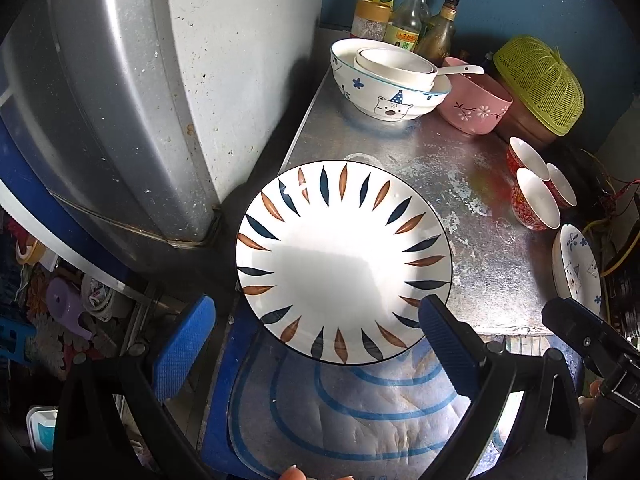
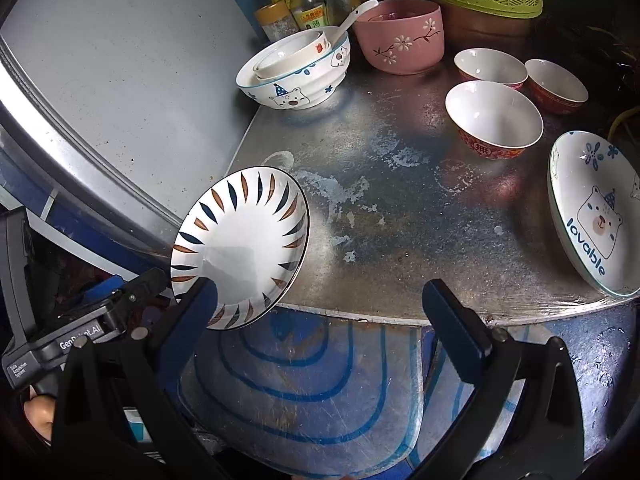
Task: Organize plates and bowls
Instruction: 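Lower the leaf-pattern plate onto the counter and open both grippers, then move both grippers back to the rack toward the white bear plate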
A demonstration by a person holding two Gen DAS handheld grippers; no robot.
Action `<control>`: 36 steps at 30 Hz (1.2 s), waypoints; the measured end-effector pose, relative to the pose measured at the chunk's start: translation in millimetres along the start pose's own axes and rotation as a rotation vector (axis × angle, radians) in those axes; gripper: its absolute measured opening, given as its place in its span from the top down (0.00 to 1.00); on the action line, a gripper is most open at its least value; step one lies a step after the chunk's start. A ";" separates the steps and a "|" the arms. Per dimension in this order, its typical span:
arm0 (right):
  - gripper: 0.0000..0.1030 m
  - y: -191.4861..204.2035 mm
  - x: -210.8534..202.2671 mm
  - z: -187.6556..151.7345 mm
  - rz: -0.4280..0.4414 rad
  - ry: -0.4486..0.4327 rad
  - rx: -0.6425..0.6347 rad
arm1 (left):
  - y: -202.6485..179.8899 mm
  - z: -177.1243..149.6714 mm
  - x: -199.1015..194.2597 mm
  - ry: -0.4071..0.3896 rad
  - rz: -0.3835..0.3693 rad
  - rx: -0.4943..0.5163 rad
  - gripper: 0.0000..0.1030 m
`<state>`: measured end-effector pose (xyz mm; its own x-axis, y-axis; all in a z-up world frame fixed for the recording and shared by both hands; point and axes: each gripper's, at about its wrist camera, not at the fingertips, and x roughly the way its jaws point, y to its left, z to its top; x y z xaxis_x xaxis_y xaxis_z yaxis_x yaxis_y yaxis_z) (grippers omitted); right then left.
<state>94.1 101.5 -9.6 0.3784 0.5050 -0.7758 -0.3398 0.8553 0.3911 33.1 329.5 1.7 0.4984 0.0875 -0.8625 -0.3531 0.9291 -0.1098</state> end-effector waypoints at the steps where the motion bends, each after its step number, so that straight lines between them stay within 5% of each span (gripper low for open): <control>1: 0.00 -1.5 -4.5 -0.9 0.000 -0.008 0.000 | -5.9 -1.2 -2.3 -0.004 -0.005 0.010 0.01; 36: 0.00 -114.9 -108.9 -50.6 -0.154 -0.132 0.221 | -166.9 -28.1 -13.7 0.017 -0.147 0.303 0.01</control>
<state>48.3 -57.6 4.9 0.5247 0.3652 -0.7690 -0.0794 0.9203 0.3830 63.0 163.1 17.9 0.5124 -0.0591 -0.8567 -0.0254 0.9962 -0.0839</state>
